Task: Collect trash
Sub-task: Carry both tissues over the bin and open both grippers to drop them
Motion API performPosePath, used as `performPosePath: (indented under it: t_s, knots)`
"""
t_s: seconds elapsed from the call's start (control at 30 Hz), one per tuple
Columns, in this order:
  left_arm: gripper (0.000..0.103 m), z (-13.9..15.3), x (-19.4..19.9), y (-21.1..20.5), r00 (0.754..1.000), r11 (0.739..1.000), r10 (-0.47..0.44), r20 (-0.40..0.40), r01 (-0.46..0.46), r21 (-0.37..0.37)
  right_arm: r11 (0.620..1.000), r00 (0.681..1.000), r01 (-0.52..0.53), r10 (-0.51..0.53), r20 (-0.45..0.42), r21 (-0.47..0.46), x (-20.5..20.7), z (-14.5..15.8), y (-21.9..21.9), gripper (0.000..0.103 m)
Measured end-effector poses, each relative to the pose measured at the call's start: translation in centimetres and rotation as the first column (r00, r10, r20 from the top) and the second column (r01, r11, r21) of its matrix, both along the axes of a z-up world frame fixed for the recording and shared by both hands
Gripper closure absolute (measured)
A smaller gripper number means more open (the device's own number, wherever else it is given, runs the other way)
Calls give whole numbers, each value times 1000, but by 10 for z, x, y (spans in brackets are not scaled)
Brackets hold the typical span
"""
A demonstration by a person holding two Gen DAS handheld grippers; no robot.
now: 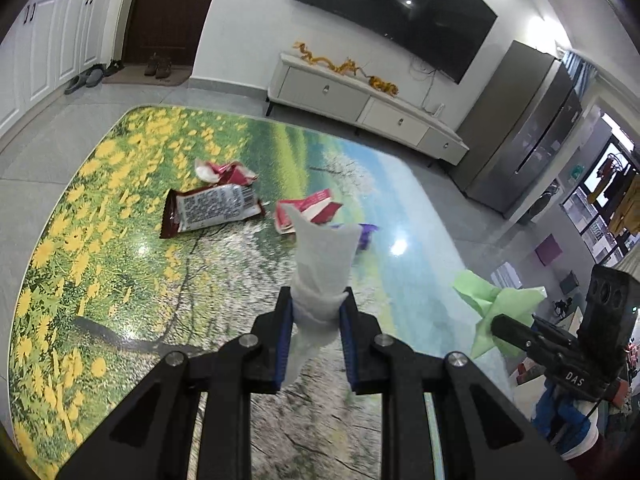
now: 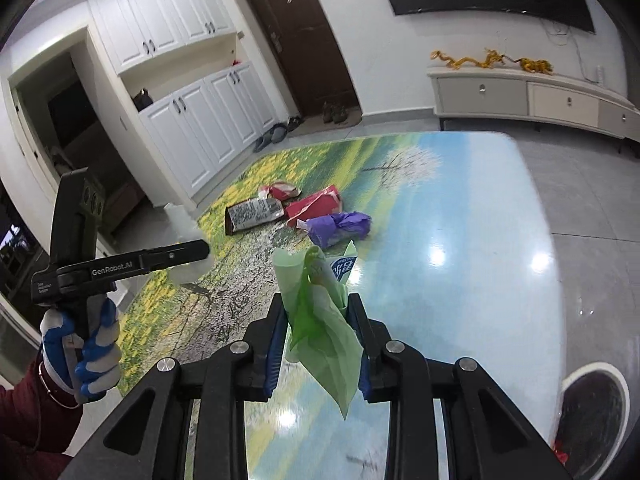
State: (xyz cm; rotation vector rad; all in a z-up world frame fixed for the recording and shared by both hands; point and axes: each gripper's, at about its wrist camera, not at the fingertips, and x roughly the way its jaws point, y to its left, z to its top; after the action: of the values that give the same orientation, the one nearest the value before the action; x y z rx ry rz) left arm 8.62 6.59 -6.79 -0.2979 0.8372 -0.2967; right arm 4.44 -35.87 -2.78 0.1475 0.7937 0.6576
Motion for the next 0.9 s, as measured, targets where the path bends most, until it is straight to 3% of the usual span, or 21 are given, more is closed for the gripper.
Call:
performPosePath:
  t_s: [0.3, 0.47, 0.7, 0.9]
  knots:
    - [82, 25, -10, -68, 992, 992, -125, 31, 124, 26, 982, 982, 184, -186, 44, 39, -37, 13, -91, 75]
    - [82, 25, -4, -137, 968, 965, -252, -2, 252, 68, 946, 946, 322, -323, 39, 24, -53, 5, -155, 75]
    - [82, 10, 8, -261, 887, 877, -457, -73, 462, 130, 852, 851, 523, -522, -60, 8, -59, -36, -251, 75]
    - [81, -17, 23, -362, 813, 804, -564, -143, 581, 127, 798, 788, 602, -598, -148, -18, -51, -74, -300, 74]
